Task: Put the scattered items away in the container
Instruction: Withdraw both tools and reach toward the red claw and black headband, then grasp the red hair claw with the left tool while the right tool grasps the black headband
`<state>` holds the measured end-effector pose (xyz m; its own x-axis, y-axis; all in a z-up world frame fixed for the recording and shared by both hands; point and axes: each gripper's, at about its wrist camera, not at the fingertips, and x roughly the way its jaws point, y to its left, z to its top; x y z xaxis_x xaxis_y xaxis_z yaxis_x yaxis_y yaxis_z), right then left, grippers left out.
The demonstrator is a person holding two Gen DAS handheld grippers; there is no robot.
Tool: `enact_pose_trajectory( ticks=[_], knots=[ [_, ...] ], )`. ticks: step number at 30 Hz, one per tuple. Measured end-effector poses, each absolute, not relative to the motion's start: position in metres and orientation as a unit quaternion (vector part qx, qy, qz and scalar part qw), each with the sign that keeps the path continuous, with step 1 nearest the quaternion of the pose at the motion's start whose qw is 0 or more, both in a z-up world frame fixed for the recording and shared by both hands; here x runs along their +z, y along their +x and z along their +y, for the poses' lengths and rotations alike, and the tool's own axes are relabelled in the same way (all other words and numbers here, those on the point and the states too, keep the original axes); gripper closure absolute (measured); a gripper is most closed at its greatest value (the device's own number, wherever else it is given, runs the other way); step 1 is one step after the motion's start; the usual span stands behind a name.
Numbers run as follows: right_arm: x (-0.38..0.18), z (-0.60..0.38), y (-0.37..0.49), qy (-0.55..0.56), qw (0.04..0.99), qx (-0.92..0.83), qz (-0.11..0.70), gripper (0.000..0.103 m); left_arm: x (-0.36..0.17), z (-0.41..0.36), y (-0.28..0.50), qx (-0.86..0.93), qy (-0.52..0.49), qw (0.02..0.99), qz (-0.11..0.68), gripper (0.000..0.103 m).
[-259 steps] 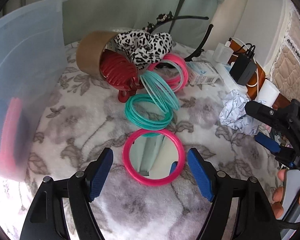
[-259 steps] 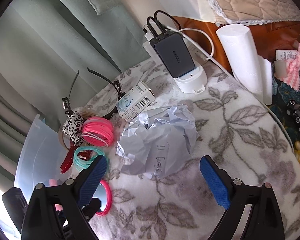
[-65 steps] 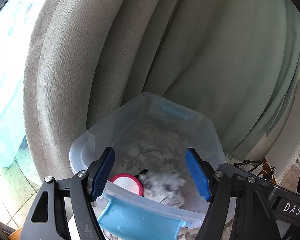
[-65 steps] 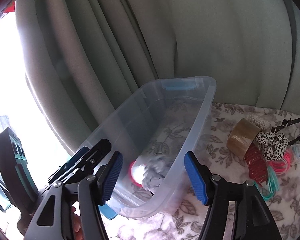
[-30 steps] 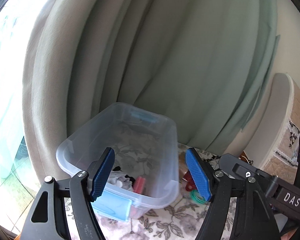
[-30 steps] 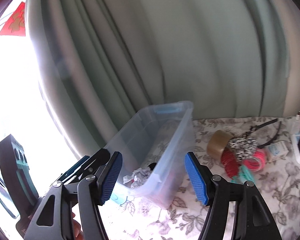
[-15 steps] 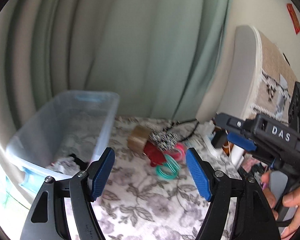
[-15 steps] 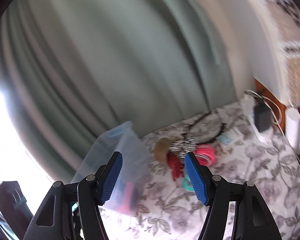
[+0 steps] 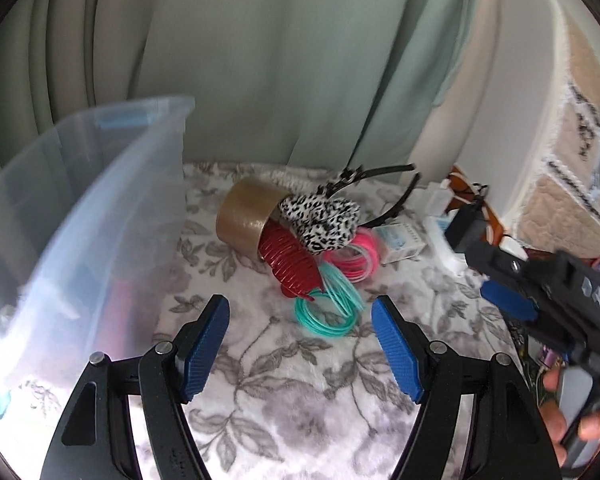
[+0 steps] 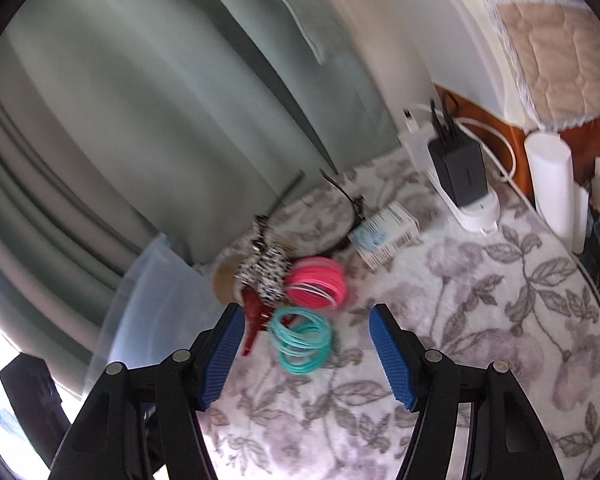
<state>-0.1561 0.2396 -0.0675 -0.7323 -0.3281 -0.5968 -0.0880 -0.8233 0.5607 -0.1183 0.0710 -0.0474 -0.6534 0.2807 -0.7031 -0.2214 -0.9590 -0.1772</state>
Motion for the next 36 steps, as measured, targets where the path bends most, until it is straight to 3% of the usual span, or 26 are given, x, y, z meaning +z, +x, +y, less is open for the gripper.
enact_pose_trajectory(
  ticks=[10,12,14,17,25,26,28,31,36],
  knots=[
    [-0.086,0.233,-0.2,0.379,0.086,-0.882,-0.266,0.035,-0.093,0.086,-0.183,0.886,-0.439,0.122,-0.081,0.029],
    [-0.082,0.227,-0.212,0.373,0.101,-0.886,-0.255,0.035,-0.1,0.082,-0.193,0.882,-0.445,0.118,-0.096,0.033],
    [-0.079,0.219,-0.224,0.369,0.116,-0.889,-0.247,0.035,-0.104,0.08,-0.2,0.881,-0.448,0.114,-0.103,0.046],
    [-0.077,0.205,-0.245,0.365,0.137,-0.891,-0.233,0.035,-0.109,0.076,-0.208,0.874,-0.455,0.124,-0.12,0.055],
    [-0.085,0.185,-0.287,0.371,0.15,-0.889,-0.223,0.035,-0.114,0.063,-0.209,0.863,-0.46,0.138,-0.154,0.063],
    [-0.086,0.185,-0.29,0.373,0.148,-0.887,-0.227,0.038,-0.115,0.061,-0.209,0.861,-0.462,0.14,-0.158,0.063],
    [-0.088,0.188,-0.293,0.377,0.147,-0.884,-0.236,0.064,-0.115,0.059,-0.208,0.86,-0.464,0.139,-0.16,0.064],
    [-0.089,0.197,-0.291,0.375,0.159,-0.875,-0.261,0.079,-0.116,0.057,-0.209,0.858,-0.467,0.136,-0.161,0.064],
    [-0.077,0.21,-0.273,0.35,0.151,-0.882,-0.277,0.085,-0.118,0.054,-0.209,0.856,-0.473,0.132,-0.163,0.064]
  ],
)
